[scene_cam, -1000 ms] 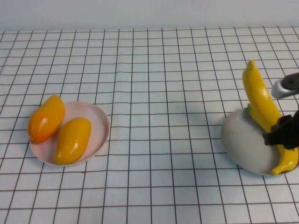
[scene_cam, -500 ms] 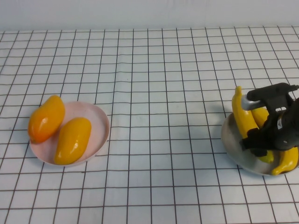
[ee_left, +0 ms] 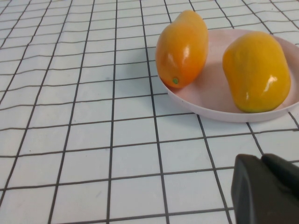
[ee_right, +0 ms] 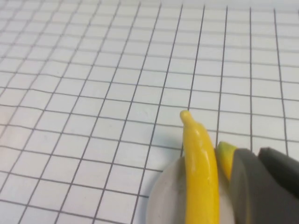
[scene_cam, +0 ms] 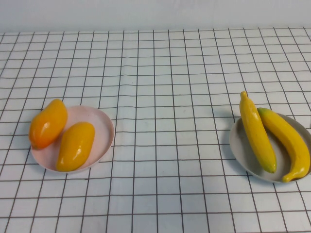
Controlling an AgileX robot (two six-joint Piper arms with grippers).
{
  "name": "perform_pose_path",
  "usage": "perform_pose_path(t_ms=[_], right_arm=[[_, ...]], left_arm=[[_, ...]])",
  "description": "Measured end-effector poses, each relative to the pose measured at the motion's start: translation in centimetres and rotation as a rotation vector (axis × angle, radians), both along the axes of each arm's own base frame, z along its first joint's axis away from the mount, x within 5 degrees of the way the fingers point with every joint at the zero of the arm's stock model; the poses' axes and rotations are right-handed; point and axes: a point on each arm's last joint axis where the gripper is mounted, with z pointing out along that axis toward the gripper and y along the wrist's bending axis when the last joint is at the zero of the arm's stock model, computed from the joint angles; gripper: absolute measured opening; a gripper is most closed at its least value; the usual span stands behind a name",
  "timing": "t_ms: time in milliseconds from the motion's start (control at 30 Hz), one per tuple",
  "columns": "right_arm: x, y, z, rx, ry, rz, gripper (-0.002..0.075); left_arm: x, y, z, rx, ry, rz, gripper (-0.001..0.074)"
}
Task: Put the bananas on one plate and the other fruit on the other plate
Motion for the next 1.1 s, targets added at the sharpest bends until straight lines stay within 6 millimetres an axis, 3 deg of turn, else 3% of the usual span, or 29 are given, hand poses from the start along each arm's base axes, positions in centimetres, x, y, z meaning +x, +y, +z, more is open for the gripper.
perform_pose_path(t_ms=[233,433,633,867,1100], right_arm=[[-7.7,-3.2,-0.8,0.028,-0.077,-0.027,-0.0013],[-11.8,-4.6,-3.7,0.094,-0.234,-0.011,-0.0014],[-12.5,-4.8,-6.9,0.092,-0.239,-0.003,-0.0014],[-12.2,-4.7,-9.4,0.054,-0.24,0.013,-0.0015],[-12.4,-5.6,-11.6,0.011,-0.292,-0.112,-0.0015]], left_arm=[[0.0,0.0,0.0,0.0,0.0,0.0,-0.0004],[0.0,0.0,0.0,0.0,0.0,0.0,-0.0004],[0.0,0.0,0.0,0.0,0.0,0.0,-0.0004],[0.0,0.0,0.0,0.0,0.0,0.0,-0.0004],[0.0,0.0,0.0,0.0,0.0,0.0,-0.0004]])
